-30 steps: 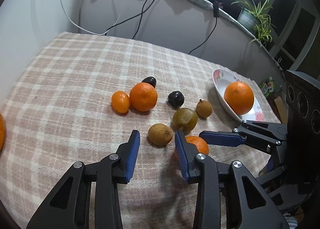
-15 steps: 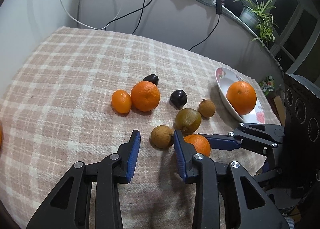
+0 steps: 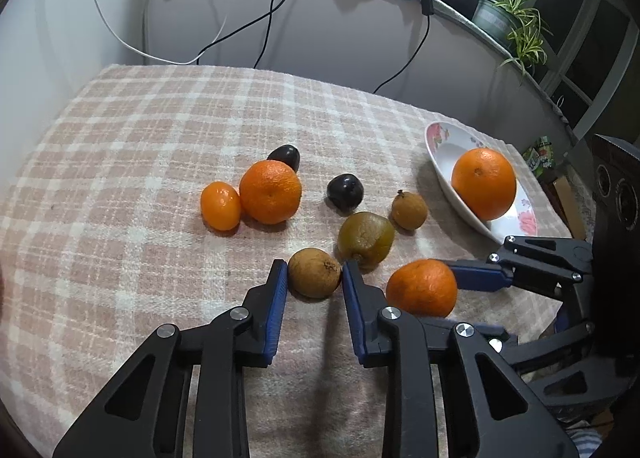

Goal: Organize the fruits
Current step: 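Move the right tool to a mandarin and grasp it, then carry the mandarin into the plate beside the orange and release it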

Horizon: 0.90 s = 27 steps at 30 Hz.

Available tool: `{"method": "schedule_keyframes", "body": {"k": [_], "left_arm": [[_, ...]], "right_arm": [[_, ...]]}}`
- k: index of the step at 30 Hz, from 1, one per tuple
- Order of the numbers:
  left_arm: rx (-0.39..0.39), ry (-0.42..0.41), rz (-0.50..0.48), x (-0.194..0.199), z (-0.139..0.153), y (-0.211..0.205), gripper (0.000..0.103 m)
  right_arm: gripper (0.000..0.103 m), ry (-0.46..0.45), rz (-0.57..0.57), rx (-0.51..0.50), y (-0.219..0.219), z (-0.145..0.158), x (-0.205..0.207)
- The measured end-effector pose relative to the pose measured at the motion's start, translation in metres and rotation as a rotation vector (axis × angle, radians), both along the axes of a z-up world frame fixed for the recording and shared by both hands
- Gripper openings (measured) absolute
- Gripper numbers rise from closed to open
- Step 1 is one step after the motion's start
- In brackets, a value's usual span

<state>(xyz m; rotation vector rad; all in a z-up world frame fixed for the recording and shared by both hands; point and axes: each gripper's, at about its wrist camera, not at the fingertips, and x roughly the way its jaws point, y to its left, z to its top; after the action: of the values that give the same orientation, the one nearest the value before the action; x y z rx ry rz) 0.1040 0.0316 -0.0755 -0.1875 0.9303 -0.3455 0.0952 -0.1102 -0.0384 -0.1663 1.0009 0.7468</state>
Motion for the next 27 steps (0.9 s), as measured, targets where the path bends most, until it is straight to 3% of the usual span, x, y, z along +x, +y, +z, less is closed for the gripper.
{"method": "schedule_keyframes", "body": {"k": [13,27], "left_arm": [[-0.066,-0.056,-0.015,-0.006,0.024,-0.013,0.026],[-0.129,-0.089,-0.073,0.029,0.044,-0.061,0.026]], "right_arm": [[0.04,-0.057,-0.102,0.089,-0.056,0.036,-0.008],[0.04,-0.099,-0.304,0.08,-0.151,0.054,-0.001]]}}
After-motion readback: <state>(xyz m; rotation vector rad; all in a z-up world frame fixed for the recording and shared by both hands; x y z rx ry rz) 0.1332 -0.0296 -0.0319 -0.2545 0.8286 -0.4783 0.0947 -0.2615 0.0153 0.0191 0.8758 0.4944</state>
